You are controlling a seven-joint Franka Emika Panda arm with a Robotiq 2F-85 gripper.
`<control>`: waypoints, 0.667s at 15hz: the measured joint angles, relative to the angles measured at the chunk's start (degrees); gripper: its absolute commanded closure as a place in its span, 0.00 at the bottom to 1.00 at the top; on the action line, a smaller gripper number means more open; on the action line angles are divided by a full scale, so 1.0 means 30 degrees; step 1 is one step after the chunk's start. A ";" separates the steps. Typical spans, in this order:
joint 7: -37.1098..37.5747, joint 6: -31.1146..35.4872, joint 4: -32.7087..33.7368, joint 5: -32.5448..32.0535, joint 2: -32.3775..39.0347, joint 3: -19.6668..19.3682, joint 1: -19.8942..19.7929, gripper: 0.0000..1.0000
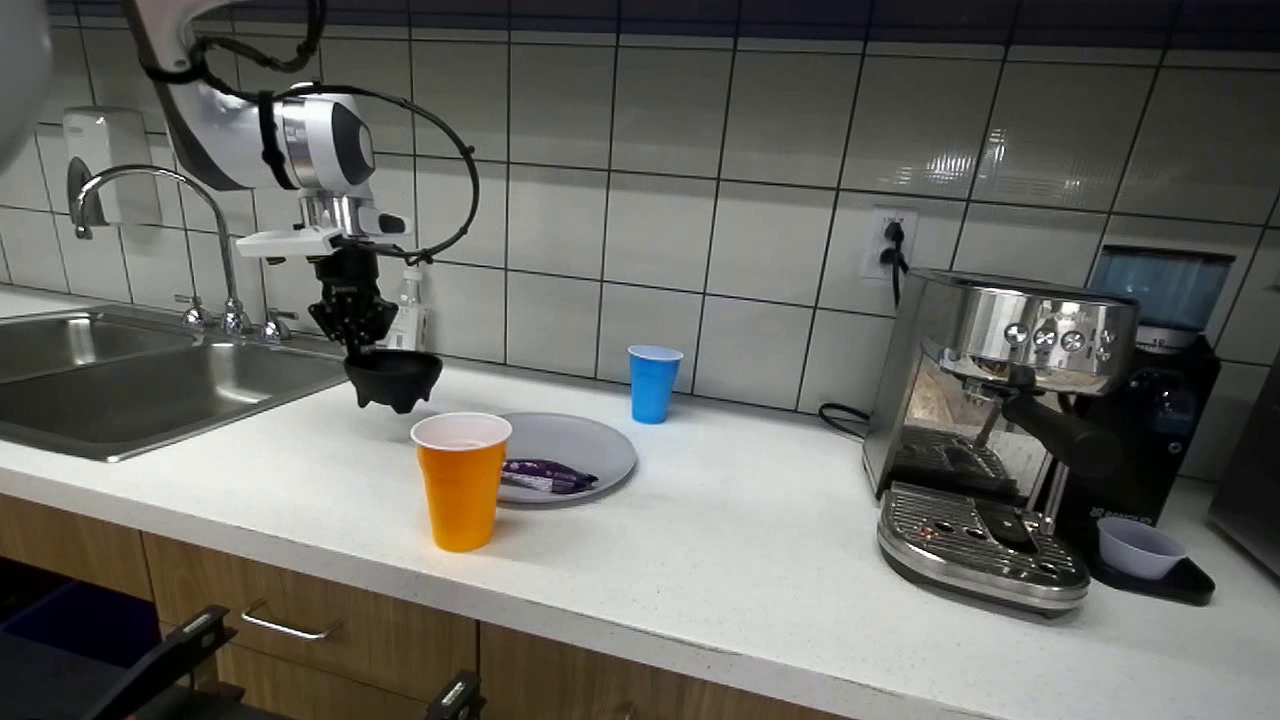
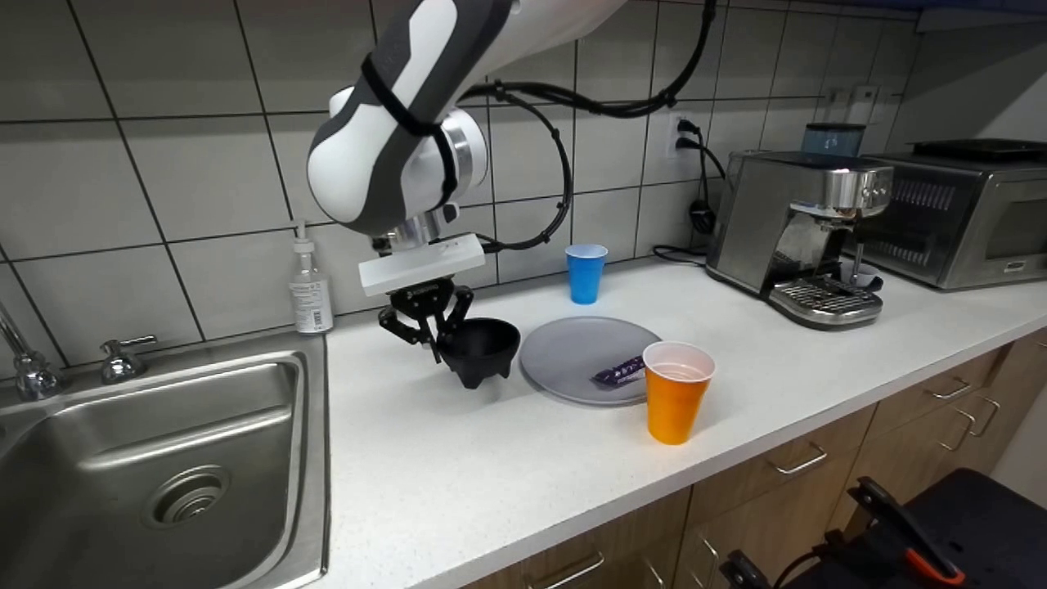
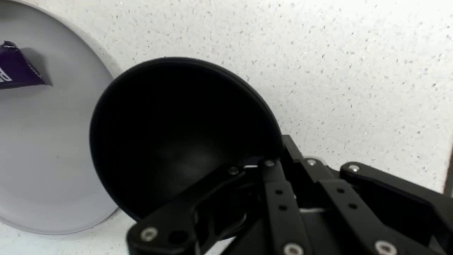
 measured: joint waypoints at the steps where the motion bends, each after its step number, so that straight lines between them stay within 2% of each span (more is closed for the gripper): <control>1: -0.0001 -0.0215 0.0000 -0.0043 0.0001 0.0087 0.0109 0.98; 10: 0.0008 -0.0985 0.0093 -0.1308 0.0550 0.0193 0.0958 0.98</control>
